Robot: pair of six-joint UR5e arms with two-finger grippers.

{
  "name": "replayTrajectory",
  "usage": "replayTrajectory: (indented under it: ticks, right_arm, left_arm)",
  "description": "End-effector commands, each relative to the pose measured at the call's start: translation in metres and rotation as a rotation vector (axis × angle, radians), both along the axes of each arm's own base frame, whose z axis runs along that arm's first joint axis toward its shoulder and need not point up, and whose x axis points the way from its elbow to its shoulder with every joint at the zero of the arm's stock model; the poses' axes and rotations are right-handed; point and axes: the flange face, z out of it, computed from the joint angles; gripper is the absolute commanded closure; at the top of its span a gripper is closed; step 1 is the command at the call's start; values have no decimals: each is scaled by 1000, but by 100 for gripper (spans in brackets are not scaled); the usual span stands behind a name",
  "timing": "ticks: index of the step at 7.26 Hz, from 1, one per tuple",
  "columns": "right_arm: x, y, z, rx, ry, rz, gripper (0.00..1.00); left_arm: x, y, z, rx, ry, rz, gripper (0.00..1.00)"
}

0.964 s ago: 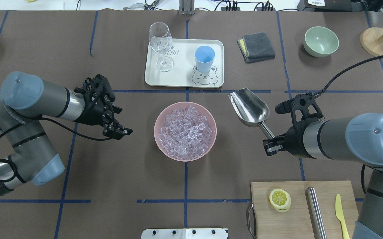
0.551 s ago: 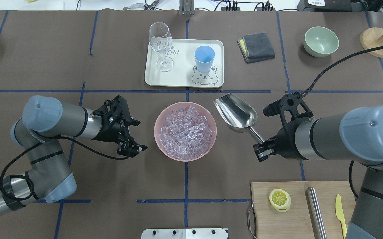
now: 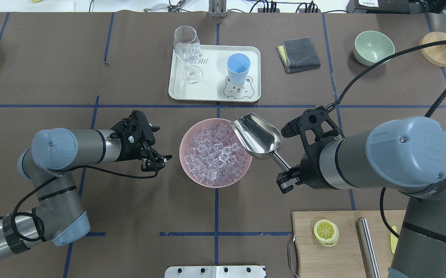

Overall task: Put ice in cup with scoop
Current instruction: 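Lift the scoop toward the pink bowl while the left gripper moves beside the bowl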

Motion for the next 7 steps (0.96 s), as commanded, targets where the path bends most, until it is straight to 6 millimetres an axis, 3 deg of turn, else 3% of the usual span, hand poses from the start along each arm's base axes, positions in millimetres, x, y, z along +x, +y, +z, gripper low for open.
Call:
replayTrajectory:
  ticks: [1, 3, 4, 5, 6, 7]
  right_arm:
    - [-9, 8, 2, 20, 18, -42, 100]
    - [-9, 9, 1, 19, 20, -44, 100]
    - [-8, 10, 0, 19, 17, -45, 100]
    - [-8, 9, 0, 20, 17, -42, 100]
    - [-8, 9, 1, 18, 18, -43, 100]
    - [-10, 11, 1, 18, 18, -48, 100]
  left_arm:
    - [4, 4, -13, 8, 21, 4, 0]
    - [21, 19, -14, -16, 26, 120, 0]
    - [41, 39, -19, -3, 26, 164, 0]
    - [43, 40, -27, 39, 36, 181, 0]
    - [51, 38, -17, 122, -13, 190, 0]
    - [52, 38, -26, 227, -33, 207, 0]
